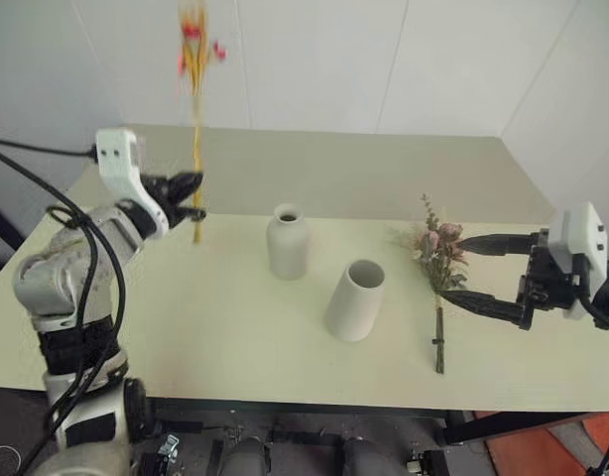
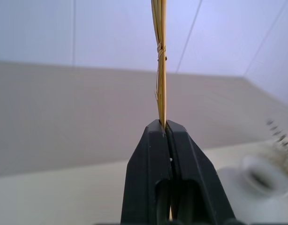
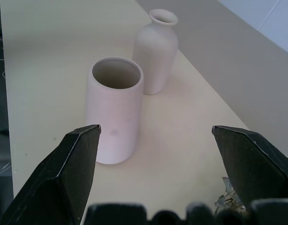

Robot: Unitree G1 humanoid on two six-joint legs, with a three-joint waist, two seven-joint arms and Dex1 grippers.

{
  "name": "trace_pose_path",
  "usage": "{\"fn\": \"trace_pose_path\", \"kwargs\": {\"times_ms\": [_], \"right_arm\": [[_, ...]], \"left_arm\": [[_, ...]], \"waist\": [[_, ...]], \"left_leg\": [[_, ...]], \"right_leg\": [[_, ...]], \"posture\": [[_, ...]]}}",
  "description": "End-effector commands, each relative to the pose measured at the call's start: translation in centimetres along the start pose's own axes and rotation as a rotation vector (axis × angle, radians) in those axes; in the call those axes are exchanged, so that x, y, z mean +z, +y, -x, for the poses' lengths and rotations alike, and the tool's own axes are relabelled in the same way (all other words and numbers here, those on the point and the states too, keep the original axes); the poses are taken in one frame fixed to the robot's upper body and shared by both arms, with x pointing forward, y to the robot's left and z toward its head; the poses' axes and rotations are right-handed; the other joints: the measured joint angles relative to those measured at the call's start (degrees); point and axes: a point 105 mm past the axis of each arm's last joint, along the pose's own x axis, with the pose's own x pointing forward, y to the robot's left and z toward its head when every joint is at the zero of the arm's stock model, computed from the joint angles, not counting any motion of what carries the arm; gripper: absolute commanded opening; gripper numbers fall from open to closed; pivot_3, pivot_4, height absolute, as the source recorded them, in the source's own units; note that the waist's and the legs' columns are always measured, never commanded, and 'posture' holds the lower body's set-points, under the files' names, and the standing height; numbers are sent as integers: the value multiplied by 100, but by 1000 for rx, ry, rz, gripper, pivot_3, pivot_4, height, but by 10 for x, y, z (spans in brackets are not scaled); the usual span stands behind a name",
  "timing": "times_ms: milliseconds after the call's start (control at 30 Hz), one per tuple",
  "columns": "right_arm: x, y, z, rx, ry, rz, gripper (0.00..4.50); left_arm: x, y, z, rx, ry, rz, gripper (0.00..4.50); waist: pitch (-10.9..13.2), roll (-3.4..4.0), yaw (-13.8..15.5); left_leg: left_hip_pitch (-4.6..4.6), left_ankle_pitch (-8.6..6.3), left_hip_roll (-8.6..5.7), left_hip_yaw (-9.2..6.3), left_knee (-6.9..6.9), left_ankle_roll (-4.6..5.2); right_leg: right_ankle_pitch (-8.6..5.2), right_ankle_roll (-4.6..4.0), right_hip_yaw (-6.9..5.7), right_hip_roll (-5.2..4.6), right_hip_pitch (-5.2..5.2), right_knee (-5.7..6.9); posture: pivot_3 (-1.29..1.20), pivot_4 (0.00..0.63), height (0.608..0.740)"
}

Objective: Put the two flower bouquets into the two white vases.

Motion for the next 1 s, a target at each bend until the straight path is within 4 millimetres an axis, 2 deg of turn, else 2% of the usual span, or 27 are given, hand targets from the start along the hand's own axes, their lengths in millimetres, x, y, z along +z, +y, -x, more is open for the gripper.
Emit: {"fn": "trace_pose_path", "kwargs": {"times_ms": [33,167,300,567,1000], "right_arm": [[9,-1,1,-4,-33,36,4500],[10,0,0,-4,-41,43,4500],[11,1,1,-17,-48,48,4500],[11,5,4,-40,-49,44,4500],[11,6,5,-55,-49,39,4500]], "left_arm": [[38,-31,-12,-170,-227,27,13],[42,-53,-29,-271,-289,88,13],[17,-70,-47,-343,-243,83,13],[-5,-76,-66,-376,-200,69,13],[-24,-69,-65,-365,-139,-13,13]], "waist": [[-1,0,-14],[-1,0,-37],[-1,0,-102],[-1,0,-118],[-1,0,-110]], "left_leg": [[1,0,0,1,0,0],[5,0,-1,1,0,0],[7,0,-1,1,0,0],[5,0,-2,1,-1,1],[6,0,-2,0,-1,1]], "right_leg": [[0,0,2,0,1,-1],[1,1,3,1,3,2],[1,2,6,2,3,3],[2,3,8,4,1,2],[2,5,8,4,2,1]], "posture": [[0,150,740],[0,150,740],[0,150,740],[0,150,740],[0,150,740]]}}
